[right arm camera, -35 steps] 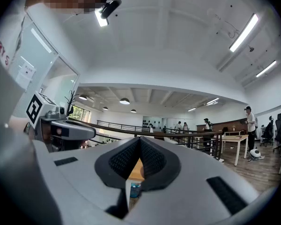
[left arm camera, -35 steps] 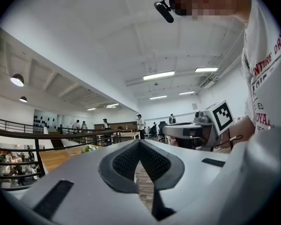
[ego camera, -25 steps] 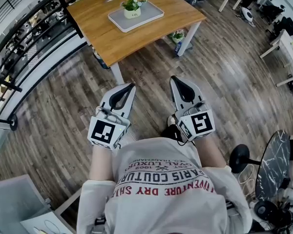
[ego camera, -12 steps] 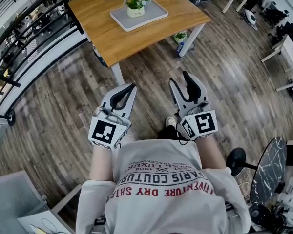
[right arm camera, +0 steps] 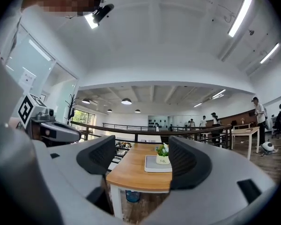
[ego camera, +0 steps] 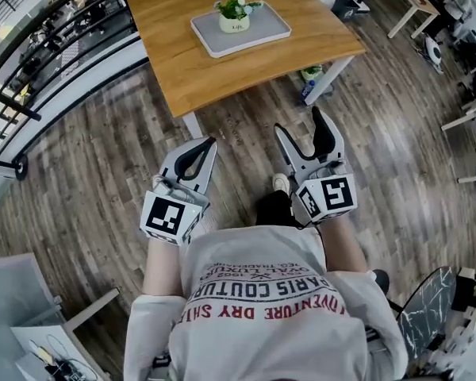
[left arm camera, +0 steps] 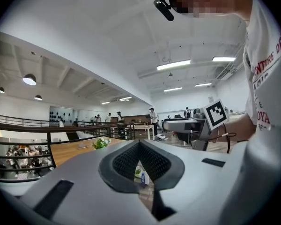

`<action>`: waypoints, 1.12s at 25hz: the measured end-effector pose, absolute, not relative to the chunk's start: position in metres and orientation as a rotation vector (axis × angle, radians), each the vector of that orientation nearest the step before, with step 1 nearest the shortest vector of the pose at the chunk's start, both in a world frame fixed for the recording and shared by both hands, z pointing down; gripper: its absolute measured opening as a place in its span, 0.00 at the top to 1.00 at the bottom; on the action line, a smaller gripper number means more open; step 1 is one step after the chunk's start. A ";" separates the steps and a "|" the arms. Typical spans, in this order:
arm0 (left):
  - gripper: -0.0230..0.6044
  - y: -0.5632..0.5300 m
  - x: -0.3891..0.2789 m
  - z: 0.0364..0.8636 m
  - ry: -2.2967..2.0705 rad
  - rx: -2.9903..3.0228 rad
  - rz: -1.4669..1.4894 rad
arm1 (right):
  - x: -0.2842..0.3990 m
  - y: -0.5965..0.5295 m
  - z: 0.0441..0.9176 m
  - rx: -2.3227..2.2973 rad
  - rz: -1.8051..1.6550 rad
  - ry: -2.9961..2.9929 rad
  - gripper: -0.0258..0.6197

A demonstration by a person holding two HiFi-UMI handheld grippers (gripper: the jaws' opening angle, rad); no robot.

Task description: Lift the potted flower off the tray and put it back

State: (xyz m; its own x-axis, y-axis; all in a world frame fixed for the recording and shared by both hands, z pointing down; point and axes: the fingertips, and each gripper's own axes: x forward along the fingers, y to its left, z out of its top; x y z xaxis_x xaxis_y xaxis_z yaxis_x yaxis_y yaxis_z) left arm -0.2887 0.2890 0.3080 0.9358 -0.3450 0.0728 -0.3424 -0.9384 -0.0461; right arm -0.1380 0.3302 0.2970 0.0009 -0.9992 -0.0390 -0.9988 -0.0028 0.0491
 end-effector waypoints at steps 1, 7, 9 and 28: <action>0.94 0.282 -0.278 0.309 0.578 -3.048 -0.131 | -0.125 0.321 0.299 2.197 -0.089 -2.235 0.42; 0.94 0.237 -0.194 0.302 0.776 -3.003 -0.142 | -0.030 0.259 0.299 2.062 -0.009 -2.364 0.42; 0.94 0.225 -0.161 0.298 0.820 -2.990 -0.136 | 0.002 0.241 0.296 1.989 -0.020 -2.402 0.42; 0.94 0.107 -0.043 0.321 1.125 -2.972 -0.233 | 0.114 0.091 0.346 1.559 0.115 -2.521 0.38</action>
